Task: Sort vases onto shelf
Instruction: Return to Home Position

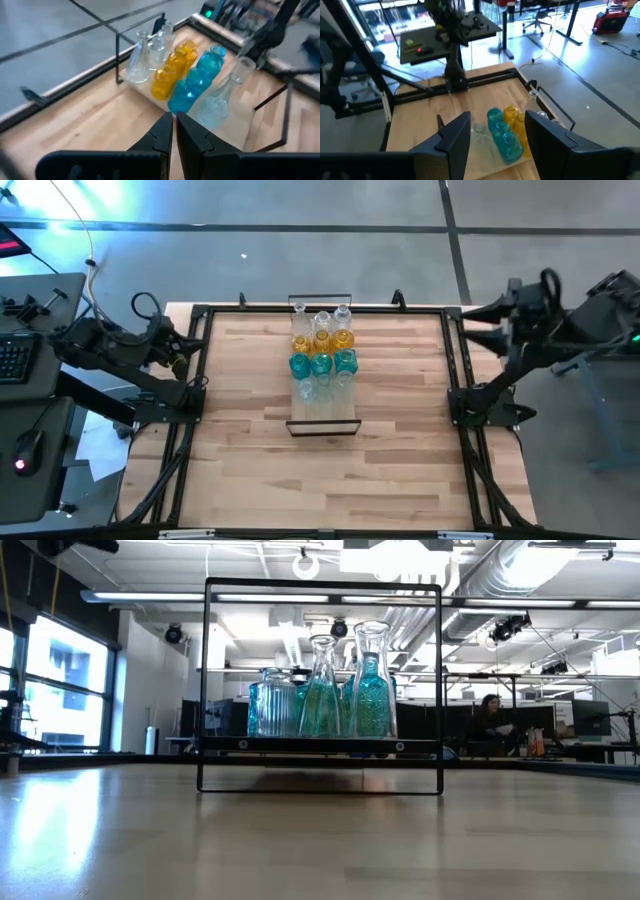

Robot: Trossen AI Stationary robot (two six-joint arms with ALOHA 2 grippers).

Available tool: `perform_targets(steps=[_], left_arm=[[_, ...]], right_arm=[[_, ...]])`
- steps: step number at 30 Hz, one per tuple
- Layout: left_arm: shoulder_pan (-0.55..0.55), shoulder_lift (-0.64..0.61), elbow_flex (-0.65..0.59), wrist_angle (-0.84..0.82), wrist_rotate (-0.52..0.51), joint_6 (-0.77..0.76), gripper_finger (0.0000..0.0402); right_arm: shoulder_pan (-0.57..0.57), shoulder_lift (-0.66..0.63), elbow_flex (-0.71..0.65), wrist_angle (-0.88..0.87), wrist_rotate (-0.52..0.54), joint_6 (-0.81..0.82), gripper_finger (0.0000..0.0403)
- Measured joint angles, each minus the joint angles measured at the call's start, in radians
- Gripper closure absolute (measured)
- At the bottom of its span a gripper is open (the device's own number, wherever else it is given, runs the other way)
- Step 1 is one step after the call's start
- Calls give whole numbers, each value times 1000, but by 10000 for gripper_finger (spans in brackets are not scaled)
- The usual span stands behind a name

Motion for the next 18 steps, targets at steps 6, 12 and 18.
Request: perform_targets(steps=[6, 12, 18], left_arm=[[-4, -169, -201, 186, 42, -9, 387], [-4, -240, -348, 332, 87, -1, 387], [-4, -239, -430, 407, 103, 8, 387]], right_arm=[[1, -88, 0, 0, 9, 16, 233], [1, -151, -27, 1, -16, -8, 233], [1, -255, -192, 1, -25, 81, 233]])
